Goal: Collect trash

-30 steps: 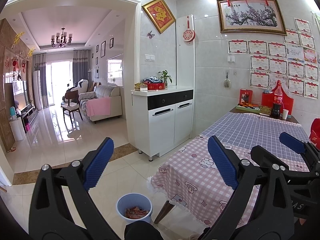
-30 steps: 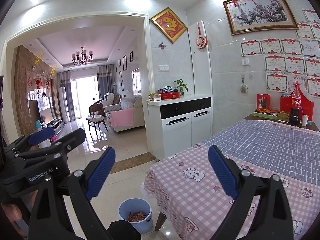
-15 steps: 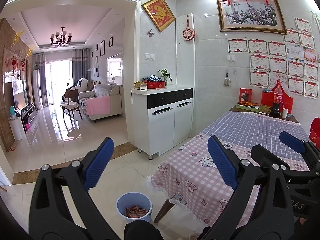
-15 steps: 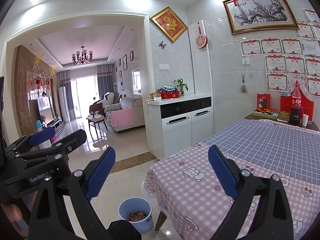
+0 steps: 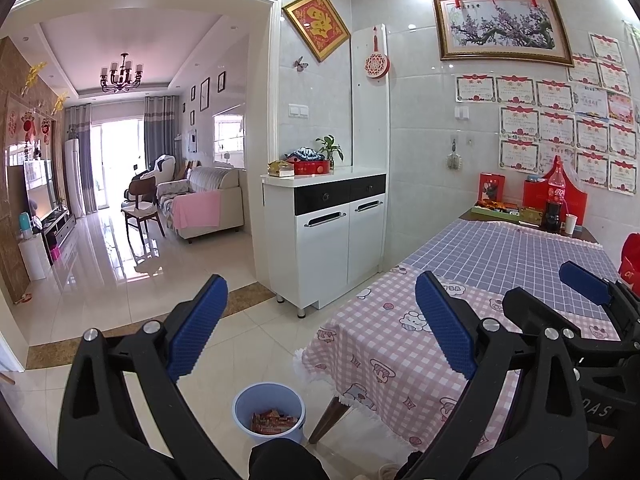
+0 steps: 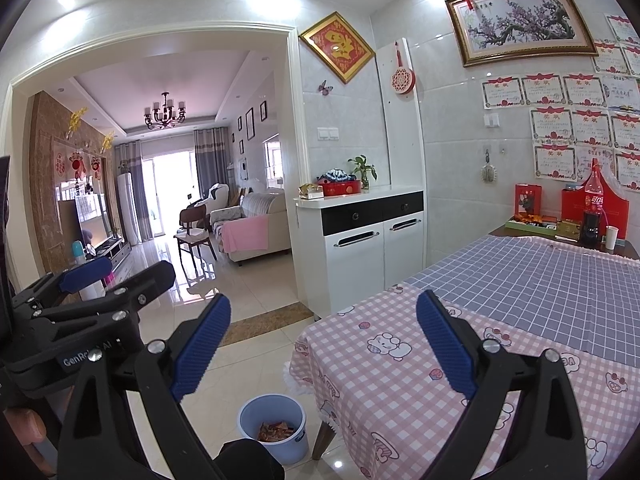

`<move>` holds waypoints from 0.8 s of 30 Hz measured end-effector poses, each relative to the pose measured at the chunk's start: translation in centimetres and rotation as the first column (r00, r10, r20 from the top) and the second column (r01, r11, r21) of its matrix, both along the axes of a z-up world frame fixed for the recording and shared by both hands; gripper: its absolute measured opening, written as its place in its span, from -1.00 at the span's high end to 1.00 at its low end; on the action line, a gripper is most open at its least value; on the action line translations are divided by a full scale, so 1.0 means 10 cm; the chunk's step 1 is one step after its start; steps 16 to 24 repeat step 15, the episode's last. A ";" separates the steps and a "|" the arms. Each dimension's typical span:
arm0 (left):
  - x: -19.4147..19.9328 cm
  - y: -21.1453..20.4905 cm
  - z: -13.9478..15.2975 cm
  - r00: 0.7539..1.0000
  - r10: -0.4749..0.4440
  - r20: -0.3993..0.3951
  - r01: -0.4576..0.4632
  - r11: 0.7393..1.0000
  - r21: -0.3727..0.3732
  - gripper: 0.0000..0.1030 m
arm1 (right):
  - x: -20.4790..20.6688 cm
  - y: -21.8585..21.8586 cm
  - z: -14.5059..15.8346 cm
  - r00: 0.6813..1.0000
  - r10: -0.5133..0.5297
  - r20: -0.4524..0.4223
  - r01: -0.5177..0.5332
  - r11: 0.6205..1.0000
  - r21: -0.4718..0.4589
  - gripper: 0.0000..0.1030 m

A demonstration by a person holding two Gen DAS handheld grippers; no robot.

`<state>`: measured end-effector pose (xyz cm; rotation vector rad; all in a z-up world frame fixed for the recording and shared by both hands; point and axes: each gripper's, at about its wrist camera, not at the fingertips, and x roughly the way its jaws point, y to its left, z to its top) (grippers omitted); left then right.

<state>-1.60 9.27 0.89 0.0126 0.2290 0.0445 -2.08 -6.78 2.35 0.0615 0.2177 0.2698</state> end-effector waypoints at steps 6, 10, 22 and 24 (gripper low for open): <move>-0.01 0.01 -0.03 1.000 0.002 -0.006 -0.002 1.000 0.000 -0.81 | 0.01 0.00 -0.03 1.000 0.005 -0.003 -0.005 1.000 0.003 -0.80; -0.03 0.03 -0.06 1.000 0.005 -0.018 -0.005 1.000 -0.002 -0.81 | 0.04 -0.01 -0.04 1.000 0.008 -0.009 -0.008 1.000 0.004 -0.81; 0.02 0.05 -0.07 0.999 0.014 -0.041 -0.014 1.000 0.003 -0.81 | 0.07 -0.03 -0.07 1.000 0.012 -0.022 -0.012 1.000 0.007 -0.81; 0.02 0.05 -0.07 0.999 0.014 -0.041 -0.014 1.000 0.003 -0.81 | 0.07 -0.03 -0.07 1.000 0.012 -0.022 -0.012 1.000 0.007 -0.81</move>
